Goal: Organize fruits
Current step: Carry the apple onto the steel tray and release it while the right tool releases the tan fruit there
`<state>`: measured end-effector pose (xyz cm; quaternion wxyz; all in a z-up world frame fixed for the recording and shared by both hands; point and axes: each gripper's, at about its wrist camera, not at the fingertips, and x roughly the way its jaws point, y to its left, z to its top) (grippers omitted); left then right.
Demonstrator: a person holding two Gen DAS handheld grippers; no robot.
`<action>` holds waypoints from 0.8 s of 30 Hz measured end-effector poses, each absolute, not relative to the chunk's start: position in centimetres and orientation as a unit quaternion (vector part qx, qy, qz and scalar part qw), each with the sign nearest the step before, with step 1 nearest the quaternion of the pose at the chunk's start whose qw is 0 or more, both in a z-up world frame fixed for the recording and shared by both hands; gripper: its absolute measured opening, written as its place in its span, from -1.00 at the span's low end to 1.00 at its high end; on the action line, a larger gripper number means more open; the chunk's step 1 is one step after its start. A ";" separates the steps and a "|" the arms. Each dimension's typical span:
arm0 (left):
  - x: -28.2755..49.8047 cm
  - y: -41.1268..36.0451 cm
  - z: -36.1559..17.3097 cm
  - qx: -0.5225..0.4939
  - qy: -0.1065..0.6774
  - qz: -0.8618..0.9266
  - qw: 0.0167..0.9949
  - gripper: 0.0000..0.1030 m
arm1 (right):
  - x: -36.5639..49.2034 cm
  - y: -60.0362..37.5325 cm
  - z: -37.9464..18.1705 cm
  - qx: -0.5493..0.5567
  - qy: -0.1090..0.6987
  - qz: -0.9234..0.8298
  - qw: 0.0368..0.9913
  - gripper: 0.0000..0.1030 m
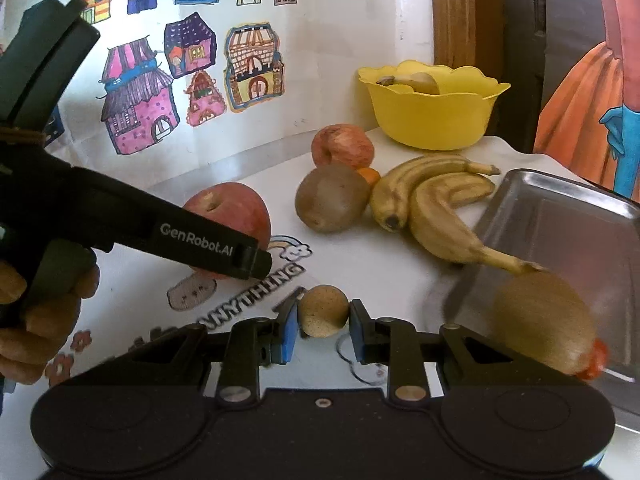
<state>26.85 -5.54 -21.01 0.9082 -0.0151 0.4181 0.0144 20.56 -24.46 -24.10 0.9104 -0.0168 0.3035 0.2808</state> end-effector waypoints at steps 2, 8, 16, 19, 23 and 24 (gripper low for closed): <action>26.6 -6.2 -21.2 -0.011 0.411 0.023 0.911 0.33 | 20.3 -25.1 -24.0 -0.013 0.303 0.283 0.910 -0.44; 25.8 -7.3 -21.4 -0.025 0.397 0.030 0.917 0.32 | 19.6 -26.3 -24.0 -0.013 0.300 0.291 0.908 -0.44; 25.1 -8.4 -21.5 -0.025 0.388 0.032 0.921 0.32 | 18.7 -27.8 -23.6 -0.008 0.296 0.296 0.908 -0.43; 24.9 -8.9 -21.4 -0.029 0.386 0.028 0.922 0.32 | 18.5 -28.3 -23.5 -0.006 0.297 0.294 0.909 -0.43; 24.7 -9.6 -21.5 -0.031 0.385 0.023 0.922 0.32 | 18.2 -29.1 -23.4 -0.002 0.297 0.288 0.910 -0.43; 24.7 -9.7 -21.5 -0.030 0.385 0.022 0.922 0.32 | 18.2 -29.3 -23.4 -0.002 0.298 0.286 0.911 -0.43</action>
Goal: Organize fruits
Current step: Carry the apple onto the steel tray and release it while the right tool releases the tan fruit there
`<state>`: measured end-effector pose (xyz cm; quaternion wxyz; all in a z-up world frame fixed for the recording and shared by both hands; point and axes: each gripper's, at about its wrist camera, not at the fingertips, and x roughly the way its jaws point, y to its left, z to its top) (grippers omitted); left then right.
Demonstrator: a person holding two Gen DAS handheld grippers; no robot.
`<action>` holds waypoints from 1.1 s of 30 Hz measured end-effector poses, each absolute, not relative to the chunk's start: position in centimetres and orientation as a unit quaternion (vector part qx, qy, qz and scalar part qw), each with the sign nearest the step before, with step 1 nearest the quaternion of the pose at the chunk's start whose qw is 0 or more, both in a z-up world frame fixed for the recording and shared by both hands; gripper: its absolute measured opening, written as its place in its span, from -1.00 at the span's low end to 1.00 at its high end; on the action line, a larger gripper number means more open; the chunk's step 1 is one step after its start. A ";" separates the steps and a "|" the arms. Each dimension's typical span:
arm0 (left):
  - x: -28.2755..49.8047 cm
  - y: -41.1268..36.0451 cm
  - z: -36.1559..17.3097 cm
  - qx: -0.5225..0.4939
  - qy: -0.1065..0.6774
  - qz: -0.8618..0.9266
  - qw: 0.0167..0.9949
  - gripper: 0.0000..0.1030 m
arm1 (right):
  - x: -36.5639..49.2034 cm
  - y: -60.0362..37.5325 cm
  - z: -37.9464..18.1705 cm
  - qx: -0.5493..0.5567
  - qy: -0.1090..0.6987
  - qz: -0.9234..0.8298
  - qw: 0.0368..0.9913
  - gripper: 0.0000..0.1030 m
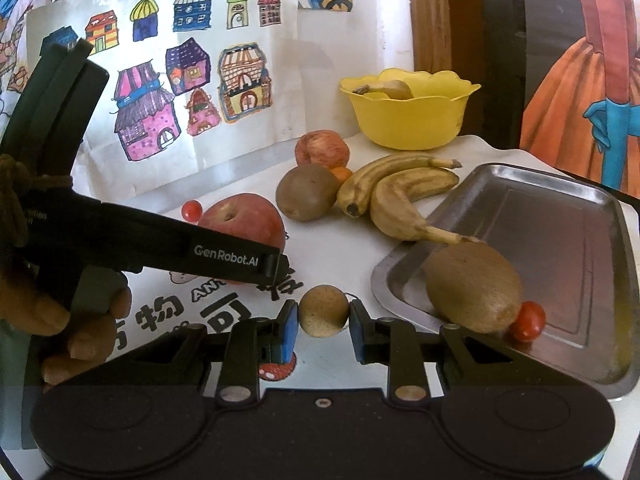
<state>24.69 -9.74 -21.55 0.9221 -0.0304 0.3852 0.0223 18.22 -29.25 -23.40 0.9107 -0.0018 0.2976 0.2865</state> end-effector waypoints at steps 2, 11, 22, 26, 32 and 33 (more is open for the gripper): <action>24.7 -10.0 -21.6 -0.032 0.383 0.020 0.923 0.32 | 18.1 -29.6 -23.4 -0.001 0.298 0.284 0.911 -0.43; 24.5 -11.0 -20.9 -0.039 0.373 0.005 0.927 0.32 | 17.4 -31.6 -23.1 0.009 0.290 0.265 0.920 -0.43; 26.3 -15.5 -17.2 -0.017 0.344 -0.027 0.938 0.33 | 16.9 -36.7 -20.3 0.049 0.268 0.211 0.939 -0.43; 27.6 -17.8 -17.1 -0.013 0.345 -0.042 0.938 0.33 | 18.1 -39.3 -20.3 0.043 0.268 0.189 0.944 -0.43; 29.3 -21.3 -18.0 -0.017 0.345 -0.053 0.937 0.33 | 18.9 -42.5 -21.4 0.034 0.272 0.174 0.946 -0.43; 29.5 -21.8 -18.1 -0.016 0.345 -0.055 0.937 0.33 | 19.0 -43.0 -21.7 0.034 0.273 0.172 0.946 -0.43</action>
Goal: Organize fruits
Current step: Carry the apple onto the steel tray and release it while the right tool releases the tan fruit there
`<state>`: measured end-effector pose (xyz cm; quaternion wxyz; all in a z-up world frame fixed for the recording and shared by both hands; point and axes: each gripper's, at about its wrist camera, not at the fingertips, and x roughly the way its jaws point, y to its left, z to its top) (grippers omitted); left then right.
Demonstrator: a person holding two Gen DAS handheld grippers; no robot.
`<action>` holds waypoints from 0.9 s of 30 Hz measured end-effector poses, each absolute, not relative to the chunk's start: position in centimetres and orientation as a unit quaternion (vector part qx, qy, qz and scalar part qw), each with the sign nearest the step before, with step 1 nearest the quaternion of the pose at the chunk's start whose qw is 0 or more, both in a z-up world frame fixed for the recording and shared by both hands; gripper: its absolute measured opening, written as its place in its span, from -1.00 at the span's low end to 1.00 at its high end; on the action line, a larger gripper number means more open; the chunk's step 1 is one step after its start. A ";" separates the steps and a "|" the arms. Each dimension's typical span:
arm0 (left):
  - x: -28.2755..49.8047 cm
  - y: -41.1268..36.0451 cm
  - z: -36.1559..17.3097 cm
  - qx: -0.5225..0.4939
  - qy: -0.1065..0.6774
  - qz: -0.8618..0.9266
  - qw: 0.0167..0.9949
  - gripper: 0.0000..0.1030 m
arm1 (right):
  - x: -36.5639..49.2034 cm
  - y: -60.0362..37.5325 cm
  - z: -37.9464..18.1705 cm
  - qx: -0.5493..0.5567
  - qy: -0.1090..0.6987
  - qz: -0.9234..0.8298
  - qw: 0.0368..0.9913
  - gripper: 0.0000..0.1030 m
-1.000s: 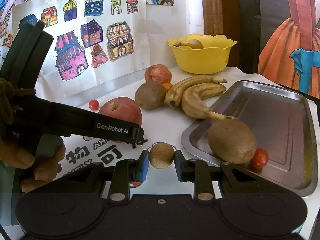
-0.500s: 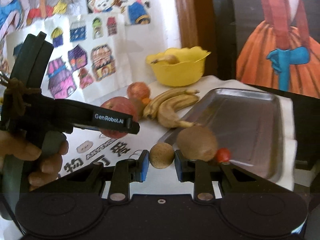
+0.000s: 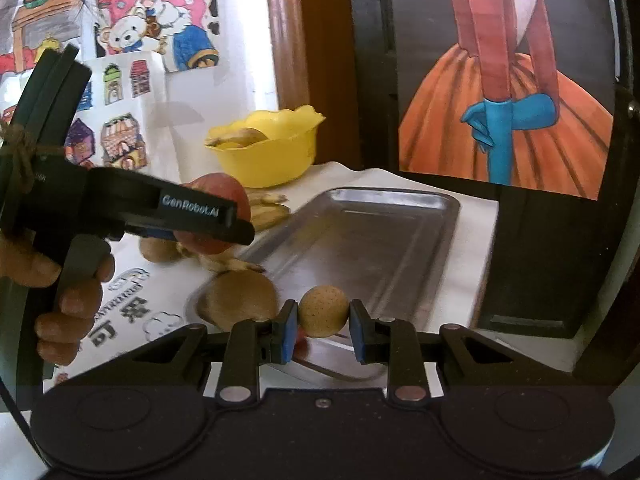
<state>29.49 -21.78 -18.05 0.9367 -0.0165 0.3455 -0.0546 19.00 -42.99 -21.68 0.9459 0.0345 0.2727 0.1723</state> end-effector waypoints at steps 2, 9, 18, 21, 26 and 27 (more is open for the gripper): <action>29.9 -22.8 -18.2 -0.014 0.347 -0.058 0.936 0.33 | 19.3 -43.6 -22.1 0.033 0.274 0.171 0.946 -0.43; 31.8 -25.6 -19.0 0.002 0.363 -0.064 0.930 0.33 | 20.8 -44.2 -23.2 0.029 0.281 0.191 0.940 -0.43; 33.2 -26.8 -20.0 0.012 0.385 -0.059 0.921 0.33 | 22.0 -44.3 -24.1 0.028 0.290 0.202 0.935 -0.43; 33.7 -26.9 -20.2 0.018 0.395 -0.059 0.917 0.33 | 22.3 -44.2 -24.3 0.026 0.295 0.205 0.933 -0.43; 34.2 -26.9 -21.0 0.020 0.416 -0.063 0.907 0.33 | 22.7 -43.8 -24.5 0.026 0.300 0.204 0.931 -0.41; 34.2 -26.8 -21.1 0.020 0.418 -0.063 0.906 0.33 | 22.7 -43.8 -24.5 0.026 0.300 0.203 0.932 -0.39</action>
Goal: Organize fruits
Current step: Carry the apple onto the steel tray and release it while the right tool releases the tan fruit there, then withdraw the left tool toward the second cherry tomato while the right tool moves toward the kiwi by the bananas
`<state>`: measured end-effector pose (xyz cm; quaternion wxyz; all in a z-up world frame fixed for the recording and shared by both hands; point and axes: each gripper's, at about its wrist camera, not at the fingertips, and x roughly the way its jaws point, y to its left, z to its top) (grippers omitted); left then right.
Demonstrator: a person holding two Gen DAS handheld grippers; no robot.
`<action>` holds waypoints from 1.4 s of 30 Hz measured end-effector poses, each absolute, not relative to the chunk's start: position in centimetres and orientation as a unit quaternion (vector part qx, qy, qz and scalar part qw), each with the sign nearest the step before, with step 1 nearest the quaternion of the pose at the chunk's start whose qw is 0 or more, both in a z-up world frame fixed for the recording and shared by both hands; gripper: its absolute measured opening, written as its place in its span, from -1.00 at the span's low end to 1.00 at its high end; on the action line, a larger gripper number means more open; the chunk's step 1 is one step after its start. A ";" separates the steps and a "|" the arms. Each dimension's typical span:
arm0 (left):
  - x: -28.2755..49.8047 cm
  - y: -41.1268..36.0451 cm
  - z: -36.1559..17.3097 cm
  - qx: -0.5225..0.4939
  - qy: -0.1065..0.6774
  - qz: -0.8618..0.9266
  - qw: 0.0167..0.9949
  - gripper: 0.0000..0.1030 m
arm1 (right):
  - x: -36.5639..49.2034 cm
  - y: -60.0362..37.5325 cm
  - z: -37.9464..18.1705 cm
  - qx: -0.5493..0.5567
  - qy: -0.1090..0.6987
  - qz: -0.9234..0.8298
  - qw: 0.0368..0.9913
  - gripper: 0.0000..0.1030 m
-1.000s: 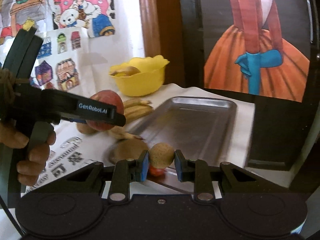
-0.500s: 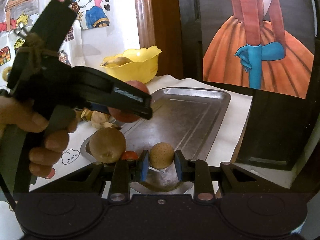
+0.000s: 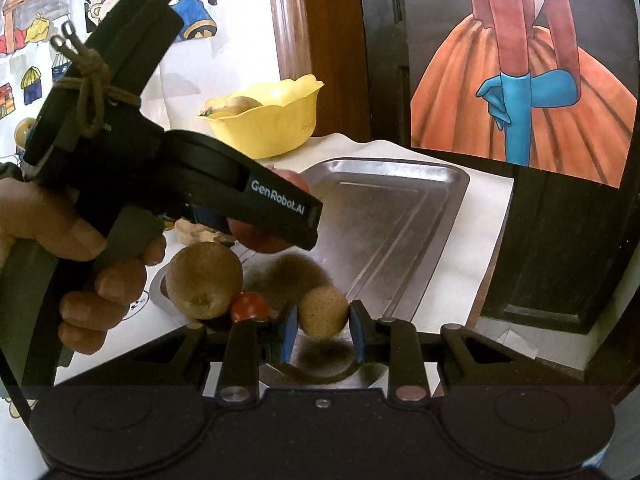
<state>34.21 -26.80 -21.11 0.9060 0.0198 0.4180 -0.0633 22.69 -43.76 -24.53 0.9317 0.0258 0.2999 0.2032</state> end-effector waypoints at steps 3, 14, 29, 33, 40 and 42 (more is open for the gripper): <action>34.1 -26.7 -21.1 0.020 0.415 -0.068 0.907 0.33 | 22.7 -43.6 -24.6 0.026 0.303 0.199 0.932 -0.35; 32.4 -25.0 -19.6 0.000 0.382 -0.093 0.920 0.46 | 21.2 -43.0 -23.4 0.019 0.292 0.151 0.944 0.11; 28.2 -15.6 -16.8 -0.011 0.344 -0.064 0.937 0.98 | 15.7 -39.3 -20.1 0.054 0.251 0.011 0.966 0.91; 26.9 -12.4 -16.5 -0.012 0.340 -0.045 0.939 0.99 | 14.3 -37.2 -19.5 0.059 0.249 0.005 0.967 0.97; 24.5 -6.8 -16.8 -0.013 0.349 -0.006 0.937 0.99 | 12.1 -33.2 -19.1 0.073 0.270 0.000 0.960 0.98; 24.0 -5.3 -17.0 -0.014 0.359 0.007 0.933 0.99 | 11.8 -32.1 -19.3 0.084 0.285 0.012 0.955 0.99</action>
